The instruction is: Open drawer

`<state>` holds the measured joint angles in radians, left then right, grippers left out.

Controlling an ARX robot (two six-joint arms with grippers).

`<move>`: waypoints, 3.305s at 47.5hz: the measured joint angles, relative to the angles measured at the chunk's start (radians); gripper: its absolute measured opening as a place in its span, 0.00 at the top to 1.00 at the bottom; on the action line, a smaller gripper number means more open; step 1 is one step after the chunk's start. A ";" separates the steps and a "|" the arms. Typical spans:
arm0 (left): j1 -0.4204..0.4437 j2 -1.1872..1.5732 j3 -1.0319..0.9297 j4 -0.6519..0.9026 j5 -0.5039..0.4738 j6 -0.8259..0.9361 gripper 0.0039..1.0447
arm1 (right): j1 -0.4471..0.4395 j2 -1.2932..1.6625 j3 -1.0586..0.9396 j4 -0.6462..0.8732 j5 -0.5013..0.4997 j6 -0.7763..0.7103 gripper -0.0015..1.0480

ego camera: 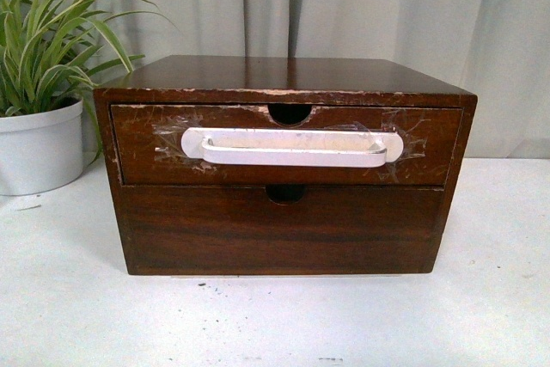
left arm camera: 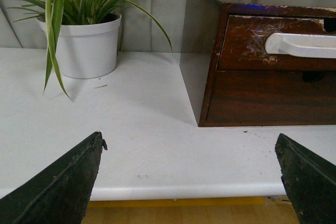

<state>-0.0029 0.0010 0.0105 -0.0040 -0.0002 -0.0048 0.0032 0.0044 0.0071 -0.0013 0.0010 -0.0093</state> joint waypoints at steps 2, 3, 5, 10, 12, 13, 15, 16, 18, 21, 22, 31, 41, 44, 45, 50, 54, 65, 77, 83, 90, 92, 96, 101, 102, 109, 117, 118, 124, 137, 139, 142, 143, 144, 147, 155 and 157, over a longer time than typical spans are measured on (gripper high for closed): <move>0.000 0.000 0.000 0.000 0.000 0.000 0.06 | 0.000 0.000 0.000 0.000 0.000 0.000 0.09; 0.000 0.000 0.000 0.000 0.000 0.000 0.06 | 0.000 0.000 0.000 0.000 0.000 0.000 0.09; 0.000 0.000 0.000 0.000 0.000 0.000 0.06 | 0.000 0.000 0.000 0.000 0.000 0.000 0.09; 0.000 0.000 0.000 0.000 0.000 0.000 0.06 | 0.000 0.000 0.000 0.000 0.000 0.000 0.09; 0.000 0.000 0.000 0.000 0.000 0.000 0.06 | 0.000 0.000 0.000 0.000 0.000 0.000 0.09; 0.000 0.000 0.000 0.000 0.000 0.000 0.06 | 0.000 0.000 0.000 0.000 0.000 0.000 0.09; 0.000 0.000 0.000 0.000 0.000 0.000 0.06 | 0.000 0.000 0.000 0.000 0.000 0.000 0.09; 0.000 0.000 0.000 0.000 0.000 0.000 0.06 | 0.000 0.000 0.000 0.000 0.000 0.000 0.09; 0.000 0.000 0.000 0.000 0.000 0.000 0.06 | 0.000 0.000 0.000 0.000 0.000 0.000 0.09; 0.000 0.000 0.000 0.000 0.000 0.000 0.06 | 0.000 0.000 0.000 0.000 0.000 0.000 0.09; 0.000 0.000 0.000 0.000 0.000 0.000 0.06 | 0.000 0.000 0.000 0.000 0.000 0.000 0.09; 0.000 0.000 0.000 0.000 0.000 0.000 0.06 | 0.000 0.000 0.000 0.000 0.000 0.000 0.09; 0.000 0.000 0.000 0.000 0.000 0.000 0.06 | 0.000 0.000 0.000 0.000 0.000 0.000 0.09; 0.000 0.017 0.010 -0.036 0.007 -0.009 0.06 | -0.010 0.014 0.009 -0.031 -0.032 0.008 0.09; 0.000 0.035 0.013 -0.043 0.013 -0.014 0.06 | -0.022 0.042 0.032 -0.090 -0.076 0.012 0.09; -0.016 0.163 0.048 0.016 0.096 -0.002 0.06 | -0.048 0.227 0.106 -0.104 -0.215 -0.026 0.09; -0.053 0.346 0.131 0.123 0.224 0.087 0.06 | -0.058 0.428 0.206 -0.033 -0.284 -0.132 0.09; -0.173 0.969 0.480 0.187 0.473 0.610 0.06 | 0.144 0.942 0.568 -0.059 -0.238 -0.524 0.09; -0.260 1.371 0.834 0.016 0.445 0.945 0.06 | 0.288 1.300 0.879 -0.187 -0.224 -0.797 0.09; -0.261 1.466 0.931 -0.039 0.440 1.004 0.06 | 0.306 1.372 0.957 -0.219 -0.232 -0.835 0.09; -0.257 1.547 1.027 -0.111 0.439 1.048 0.06 | 0.317 1.430 1.031 -0.262 -0.251 -0.863 0.09; -0.257 1.562 1.041 -0.120 0.430 1.064 0.06 | 0.318 1.436 1.036 -0.267 -0.253 -0.867 0.09; -0.257 1.589 1.067 -0.137 0.418 1.088 0.06 | 0.320 1.445 1.044 -0.279 -0.258 -0.879 0.09; -0.257 1.635 1.113 -0.150 0.397 1.130 0.06 | 0.325 1.459 1.055 -0.285 -0.266 -0.887 0.09; -0.257 1.641 1.119 -0.150 0.399 1.130 0.06 | 0.326 1.462 1.058 -0.285 -0.266 -0.887 0.09; -0.257 1.665 1.146 -0.180 0.403 1.153 0.06 | 0.330 1.482 1.073 -0.291 -0.270 -0.892 0.09; -0.262 1.678 1.177 -0.248 0.395 1.199 0.06 | 0.335 1.521 1.108 -0.298 -0.270 -0.898 0.09; -0.263 1.679 1.178 -0.254 0.396 1.202 0.06 | 0.337 1.530 1.118 -0.299 -0.270 -0.898 0.09; -0.274 1.680 1.191 -0.286 0.404 1.204 0.06 | 0.343 1.577 1.170 -0.306 -0.269 -0.899 0.09; -0.300 1.684 1.190 -0.283 0.430 1.166 0.06 | 0.360 1.669 1.234 -0.316 -0.285 -0.892 0.09; -0.301 1.685 1.189 -0.281 0.433 1.162 0.06 | 0.362 1.676 1.239 -0.320 -0.285 -0.892 0.09; -0.301 1.685 1.186 -0.274 0.439 1.155 0.06 | 0.362 1.689 1.247 -0.320 -0.285 -0.885 0.09; -0.301 1.685 1.186 -0.273 0.441 1.155 0.06 | 0.363 1.692 1.250 -0.323 -0.285 -0.884 0.09; -0.301 1.685 1.185 -0.270 0.441 1.156 0.06 | 0.363 1.696 1.252 -0.329 -0.290 -0.885 0.09; -0.301 1.686 1.181 -0.264 0.440 1.156 0.06 | 0.364 1.703 1.262 -0.354 -0.301 -0.886 0.09; -0.303 1.685 1.183 -0.297 0.443 1.176 0.06 | 0.365 1.703 1.279 -0.422 -0.348 -0.893 0.09; -0.304 1.685 1.185 -0.304 0.442 1.179 0.06 | 0.365 1.703 1.281 -0.428 -0.349 -0.894 0.09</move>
<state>-0.3073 1.6863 1.1957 -0.3080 0.4419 1.1744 0.3679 1.7073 1.2881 -0.4290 -0.3477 -0.9031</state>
